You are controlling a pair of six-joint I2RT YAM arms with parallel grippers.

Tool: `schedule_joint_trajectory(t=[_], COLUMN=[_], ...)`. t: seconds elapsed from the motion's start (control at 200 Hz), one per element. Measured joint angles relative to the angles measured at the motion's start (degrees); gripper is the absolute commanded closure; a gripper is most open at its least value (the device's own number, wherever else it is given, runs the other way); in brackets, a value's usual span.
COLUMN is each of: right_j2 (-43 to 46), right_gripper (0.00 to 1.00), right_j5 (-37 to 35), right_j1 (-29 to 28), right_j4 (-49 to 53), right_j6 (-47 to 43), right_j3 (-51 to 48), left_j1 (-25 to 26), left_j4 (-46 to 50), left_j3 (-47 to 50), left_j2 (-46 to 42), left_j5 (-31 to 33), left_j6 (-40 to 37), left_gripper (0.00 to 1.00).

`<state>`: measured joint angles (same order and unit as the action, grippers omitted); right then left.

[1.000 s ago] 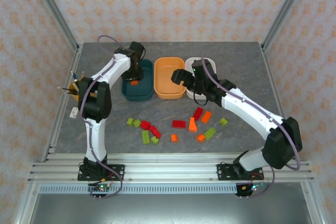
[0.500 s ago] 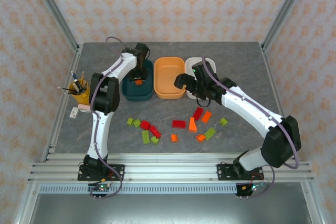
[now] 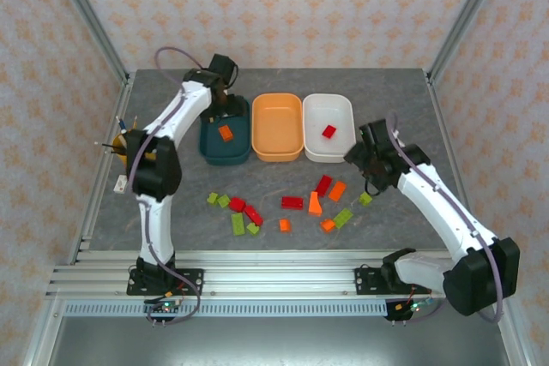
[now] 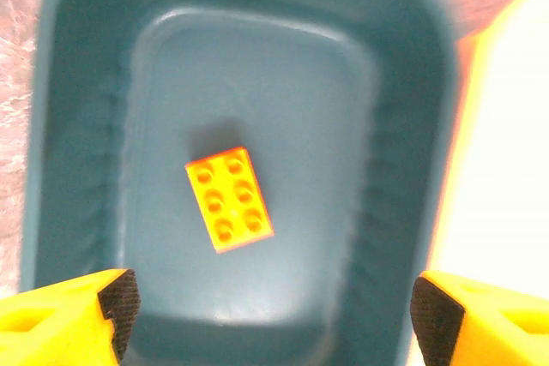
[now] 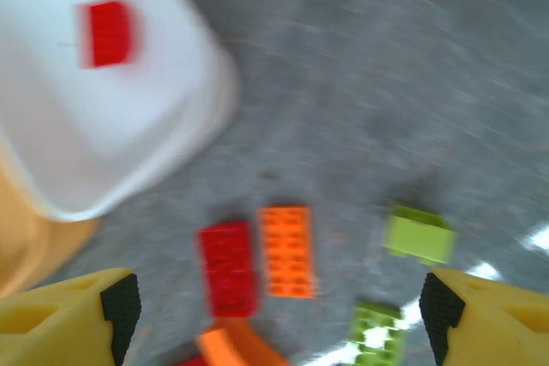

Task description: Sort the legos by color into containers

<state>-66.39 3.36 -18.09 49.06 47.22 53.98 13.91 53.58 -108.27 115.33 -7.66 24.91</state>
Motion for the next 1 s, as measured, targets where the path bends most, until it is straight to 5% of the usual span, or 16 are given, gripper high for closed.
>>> schedule_joint_trajectory(t=[0.25,0.515,1.001], right_j2=[-2.21,-7.96,-15.54], right_gripper=[0.14,0.26,0.48], right_j5=[5.33,8.02,8.28], right_j1=[2.86,5.42,6.29], right_j4=[-0.68,-6.86,-9.18], right_j6=[3.21,1.73,-4.66], right_j3=[-9.79,-11.93,-11.19], left_j1=[8.85,15.82,16.83], left_j4=[-11.91,-18.78,-21.35], left_j3=[23.12,46.47,51.76], left_j2=[-27.56,-40.52,-48.76], left_j5=[-9.68,-14.71,-14.36], left_j6=[3.96,11.37,16.44], left_gripper=[0.08,0.07,0.07])
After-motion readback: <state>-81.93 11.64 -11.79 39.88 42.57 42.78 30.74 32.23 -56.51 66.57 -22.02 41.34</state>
